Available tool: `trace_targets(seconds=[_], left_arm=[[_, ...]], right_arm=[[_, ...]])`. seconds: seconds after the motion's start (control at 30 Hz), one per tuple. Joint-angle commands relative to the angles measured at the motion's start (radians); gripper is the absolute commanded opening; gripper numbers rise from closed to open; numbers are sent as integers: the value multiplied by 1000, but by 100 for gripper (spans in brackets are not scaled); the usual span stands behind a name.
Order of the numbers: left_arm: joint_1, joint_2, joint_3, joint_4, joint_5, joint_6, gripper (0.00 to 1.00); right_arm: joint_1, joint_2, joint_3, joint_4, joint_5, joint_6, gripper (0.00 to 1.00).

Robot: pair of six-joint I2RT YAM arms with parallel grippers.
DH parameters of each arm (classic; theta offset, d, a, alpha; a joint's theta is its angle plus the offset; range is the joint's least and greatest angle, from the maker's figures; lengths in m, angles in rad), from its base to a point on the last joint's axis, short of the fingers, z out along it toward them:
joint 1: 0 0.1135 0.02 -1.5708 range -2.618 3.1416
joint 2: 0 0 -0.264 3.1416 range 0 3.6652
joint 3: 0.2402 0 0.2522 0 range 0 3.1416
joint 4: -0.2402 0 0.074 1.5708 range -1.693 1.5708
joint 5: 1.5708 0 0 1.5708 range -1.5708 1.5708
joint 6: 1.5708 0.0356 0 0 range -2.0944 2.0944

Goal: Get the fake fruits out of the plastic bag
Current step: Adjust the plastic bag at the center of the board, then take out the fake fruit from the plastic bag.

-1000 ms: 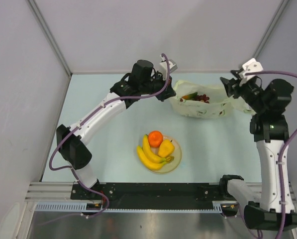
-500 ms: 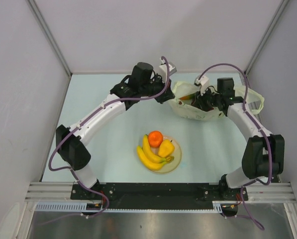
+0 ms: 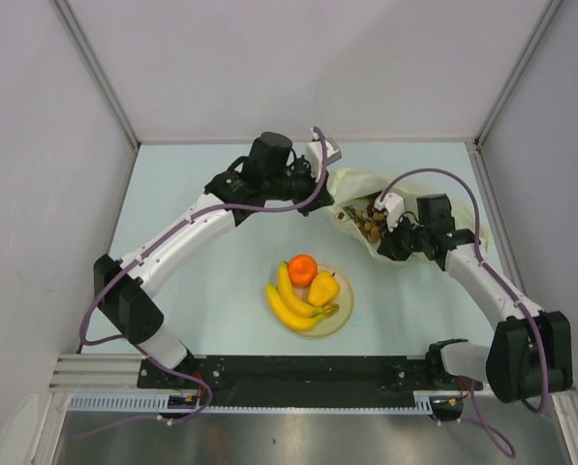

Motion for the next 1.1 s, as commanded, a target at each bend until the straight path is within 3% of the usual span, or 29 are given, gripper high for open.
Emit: trace_targets(seconds=[0.0,0.2,0.47,0.6,0.83,1.07], left_arm=[[-18,-25,-26,-5,26,66,1],[-23,-11,32,-31,6,93,0],[-21,8,60,-36,26,101,0],[-23,8,60,-38,27,101,0],[-21,14,77,-36,23,105,0],[-20,26,91,-35,37,101,0]], right_arm=[[2,172,126,139,-21,27,20],[13,371,304,228,-42,-69,26],[41,576,471,211,-44,-398,33],[58,658,556,224,-21,-507,45],[68,776,665,250,31,-643,75],[65,911,823,194,111,-660,79]])
